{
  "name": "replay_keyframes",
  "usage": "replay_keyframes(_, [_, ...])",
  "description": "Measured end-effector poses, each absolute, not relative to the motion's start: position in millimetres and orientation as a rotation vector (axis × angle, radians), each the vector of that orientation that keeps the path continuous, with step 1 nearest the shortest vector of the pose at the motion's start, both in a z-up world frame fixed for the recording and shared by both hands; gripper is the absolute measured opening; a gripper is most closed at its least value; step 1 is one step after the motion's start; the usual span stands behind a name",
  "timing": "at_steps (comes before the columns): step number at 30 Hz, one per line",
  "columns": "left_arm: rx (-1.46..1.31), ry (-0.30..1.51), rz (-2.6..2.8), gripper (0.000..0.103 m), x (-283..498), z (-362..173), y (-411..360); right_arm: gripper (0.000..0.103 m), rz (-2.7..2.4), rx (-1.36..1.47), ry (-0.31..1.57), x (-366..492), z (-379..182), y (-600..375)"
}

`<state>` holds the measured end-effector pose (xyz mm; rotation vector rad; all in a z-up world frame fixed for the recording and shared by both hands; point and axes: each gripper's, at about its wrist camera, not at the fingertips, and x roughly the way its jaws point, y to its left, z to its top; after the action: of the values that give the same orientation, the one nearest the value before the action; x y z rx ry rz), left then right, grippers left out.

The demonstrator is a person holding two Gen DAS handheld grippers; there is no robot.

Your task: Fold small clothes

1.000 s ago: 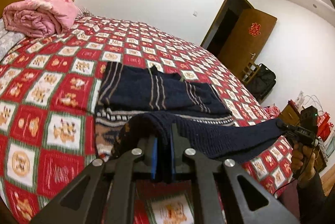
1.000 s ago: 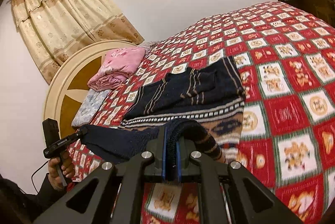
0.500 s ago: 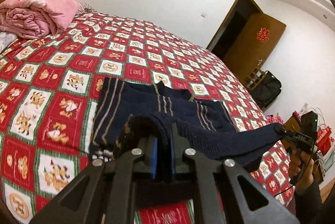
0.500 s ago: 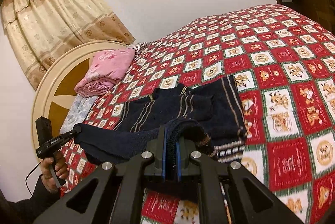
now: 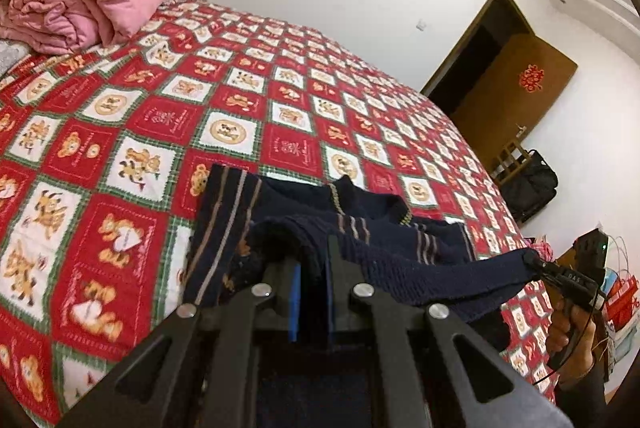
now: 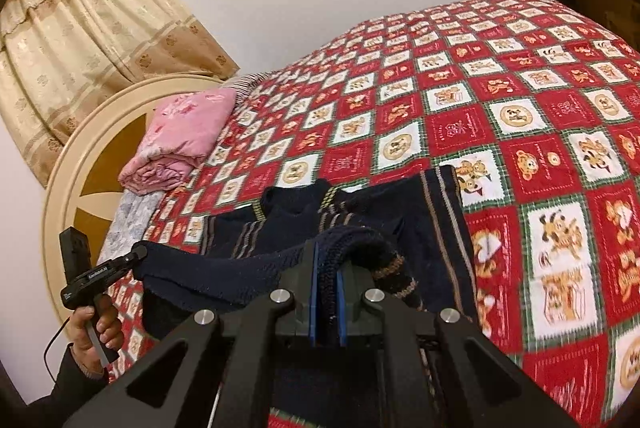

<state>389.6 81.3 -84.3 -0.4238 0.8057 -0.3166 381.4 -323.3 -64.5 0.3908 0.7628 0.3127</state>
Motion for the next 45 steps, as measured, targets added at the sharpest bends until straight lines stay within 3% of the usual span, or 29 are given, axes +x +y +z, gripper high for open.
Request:
replay_keyframes(15, [-0.442,0.909,-0.252,0.013,466,-139,70,0.007,0.233,0.437,0.885,487,-134,-347])
replay_keyframes(21, [-0.521,0.902,-0.271,0.024,470,-138,77,0.009,0.200,0.460,0.882,502,-152,-352])
replay_keyframes(23, [-0.498,0.882,-0.256,0.034,468,-130,77,0.010,0.195,0.450,0.882,505,-152,-349])
replay_keyframes(24, [-0.473,0.862,-0.227,0.039,466,-124,77,0.012,0.197,0.449,0.883,506,-151,-349])
replay_keyframes(26, [-0.473,0.818,-0.198,0.063,462,-114,83,0.021,0.201,0.475,0.874,510,-148,-350])
replay_keyframes(28, [-0.501,0.790,-0.192,0.067,458,-108,91,0.070,0.205,0.498,0.832,512,-138,-353])
replay_keyframes(29, [-0.510,0.789,-0.189,0.067,457,-107,94,0.076,0.196,0.510,0.797,511,-129,-356])
replay_keyframes(37, [-0.307,0.822,-0.203,0.070,418,-110,56,0.076,0.244,0.376,0.740,472,-93,-326])
replay_keyframes(45, [-0.129,0.866,-0.118,0.070,406,-130,38,0.076,0.401,0.189,0.937,455,-112,-236])
